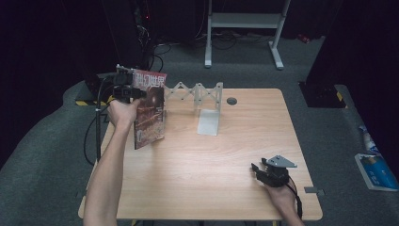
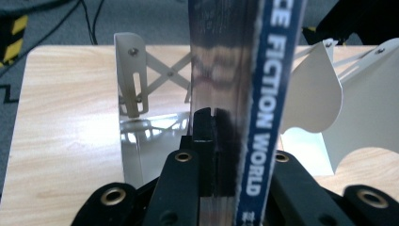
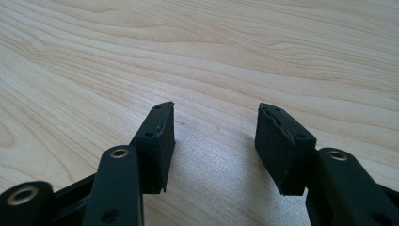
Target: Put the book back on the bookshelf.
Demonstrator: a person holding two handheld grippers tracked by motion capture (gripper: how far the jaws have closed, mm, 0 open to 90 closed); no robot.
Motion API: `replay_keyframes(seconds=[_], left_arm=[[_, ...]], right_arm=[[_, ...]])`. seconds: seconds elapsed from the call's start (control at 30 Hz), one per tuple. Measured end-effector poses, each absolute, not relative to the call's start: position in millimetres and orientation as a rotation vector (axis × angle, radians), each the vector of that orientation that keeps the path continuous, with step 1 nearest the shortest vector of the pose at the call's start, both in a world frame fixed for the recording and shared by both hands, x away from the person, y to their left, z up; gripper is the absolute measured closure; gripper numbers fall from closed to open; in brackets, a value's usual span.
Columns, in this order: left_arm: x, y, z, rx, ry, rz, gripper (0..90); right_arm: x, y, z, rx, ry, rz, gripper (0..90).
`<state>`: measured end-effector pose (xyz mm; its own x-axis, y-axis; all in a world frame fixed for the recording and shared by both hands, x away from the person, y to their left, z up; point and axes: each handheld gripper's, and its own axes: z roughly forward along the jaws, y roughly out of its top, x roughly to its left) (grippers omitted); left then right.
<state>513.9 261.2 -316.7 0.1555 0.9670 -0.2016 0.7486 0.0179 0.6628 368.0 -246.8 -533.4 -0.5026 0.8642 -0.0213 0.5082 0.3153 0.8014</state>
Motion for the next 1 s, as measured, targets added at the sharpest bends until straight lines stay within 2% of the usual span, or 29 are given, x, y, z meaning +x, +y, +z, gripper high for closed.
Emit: replay_keyframes(seconds=[0.4,1.0], left_arm=[[513,259,-312,1.837,1.619,0.455,83.5],[500,257,-318,1.699,1.527,0.596,83.7]], right_arm=[[368,-247,-533,1.214,2.136,1.056,47.9],[368,-247,-533,1.216,2.135,1.058,47.9]])
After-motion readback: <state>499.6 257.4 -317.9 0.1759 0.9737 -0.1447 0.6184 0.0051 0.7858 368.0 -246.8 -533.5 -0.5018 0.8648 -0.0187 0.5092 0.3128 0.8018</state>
